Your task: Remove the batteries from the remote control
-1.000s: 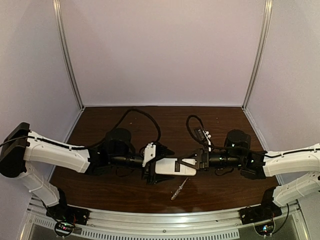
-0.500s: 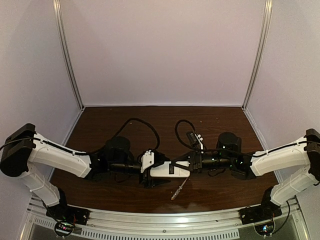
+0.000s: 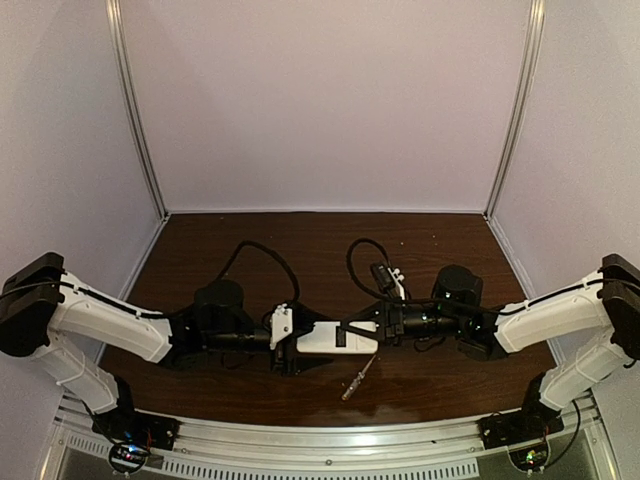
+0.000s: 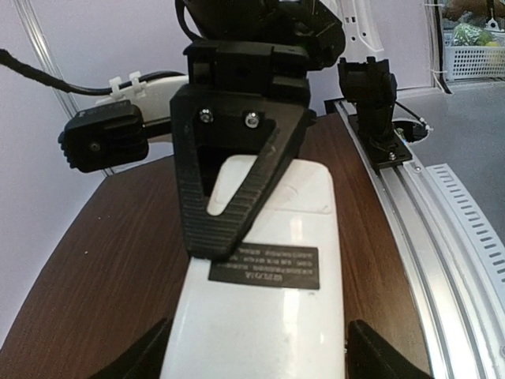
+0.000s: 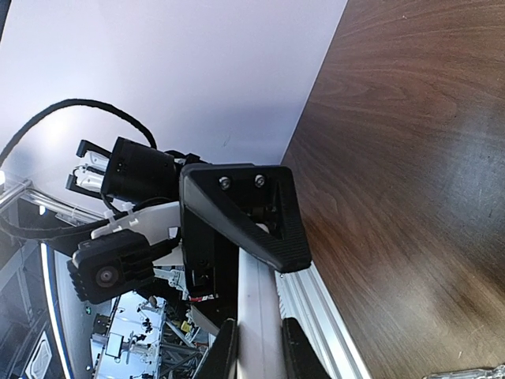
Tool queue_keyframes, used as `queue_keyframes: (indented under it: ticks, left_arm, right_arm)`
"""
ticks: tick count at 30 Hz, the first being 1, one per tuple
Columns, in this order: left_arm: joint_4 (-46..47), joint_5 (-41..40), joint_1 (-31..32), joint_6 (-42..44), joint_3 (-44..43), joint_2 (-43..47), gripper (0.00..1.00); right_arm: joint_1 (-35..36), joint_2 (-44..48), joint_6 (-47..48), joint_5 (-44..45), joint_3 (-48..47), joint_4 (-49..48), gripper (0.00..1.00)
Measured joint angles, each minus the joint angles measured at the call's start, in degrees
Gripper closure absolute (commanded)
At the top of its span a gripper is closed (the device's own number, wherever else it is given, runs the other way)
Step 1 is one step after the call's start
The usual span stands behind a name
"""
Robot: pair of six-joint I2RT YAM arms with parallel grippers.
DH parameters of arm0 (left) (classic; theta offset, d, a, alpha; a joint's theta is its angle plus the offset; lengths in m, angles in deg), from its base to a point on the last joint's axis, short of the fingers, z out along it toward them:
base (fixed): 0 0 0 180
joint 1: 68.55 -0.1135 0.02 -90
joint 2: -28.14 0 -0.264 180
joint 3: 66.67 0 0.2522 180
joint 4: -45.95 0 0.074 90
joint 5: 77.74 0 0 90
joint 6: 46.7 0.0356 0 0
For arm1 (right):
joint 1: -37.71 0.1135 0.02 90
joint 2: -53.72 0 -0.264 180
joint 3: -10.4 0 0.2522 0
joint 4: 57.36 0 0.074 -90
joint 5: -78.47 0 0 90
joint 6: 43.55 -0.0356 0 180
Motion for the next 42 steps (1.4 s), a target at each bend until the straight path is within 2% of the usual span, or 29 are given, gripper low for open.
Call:
queue_keyframes:
  ticks: [4, 15, 25, 26, 29, 32, 35, 38, 42]
  left_arm:
    - [1.7, 0.0, 0.0, 0.2, 0.5, 0.8, 0.23]
    - [3.7, 0.4, 0.0, 0.2, 0.6, 1.0, 0.41]
    - [3.5, 1.4, 0.0, 0.7, 0.6, 0.9, 0.78]
    - [3.5, 1.4, 0.0, 0.7, 0.6, 0.9, 0.81]
    - [3.2, 1.5, 0.0, 0.7, 0.5, 0.9, 0.87]
    - [2.3, 1.4, 0.0, 0.6, 0.4, 0.9, 0.93]
    - [1.7, 0.9, 0.0, 0.6, 0.2, 0.7, 0.94]
    - [1.6, 0.2, 0.0, 0.6, 0.2, 0.3, 0.96]
    - [0.7, -1.3, 0.0, 0.6, 0.1, 0.0, 1.0]
  right_arm:
    - [0.0, -0.9, -0.4, -0.3, 0.0, -1.3, 1.0]
    - [0.0, -2.5, -1.8, -0.7, 0.1, -4.4, 1.0]
    - [0.0, -3.1, -2.8, -1.5, 0.3, -5.7, 1.0]
    - [0.0, -3.1, -2.8, -1.5, 0.3, -5.7, 0.98]
    - [0.0, -3.1, -2.6, -1.4, 0.3, -5.5, 0.71]
    - [0.0, -3.1, -1.5, -1.1, 0.3, -3.7, 0.55]
    - [-0.1, -2.4, 0.7, -0.2, 0.1, 0.4, 0.37]
    - [-0.1, -0.5, 3.3, 1.5, -0.3, 6.3, 0.28]
    - [-0.1, 2.8, 5.9, 3.9, -1.3, 13.6, 0.26]
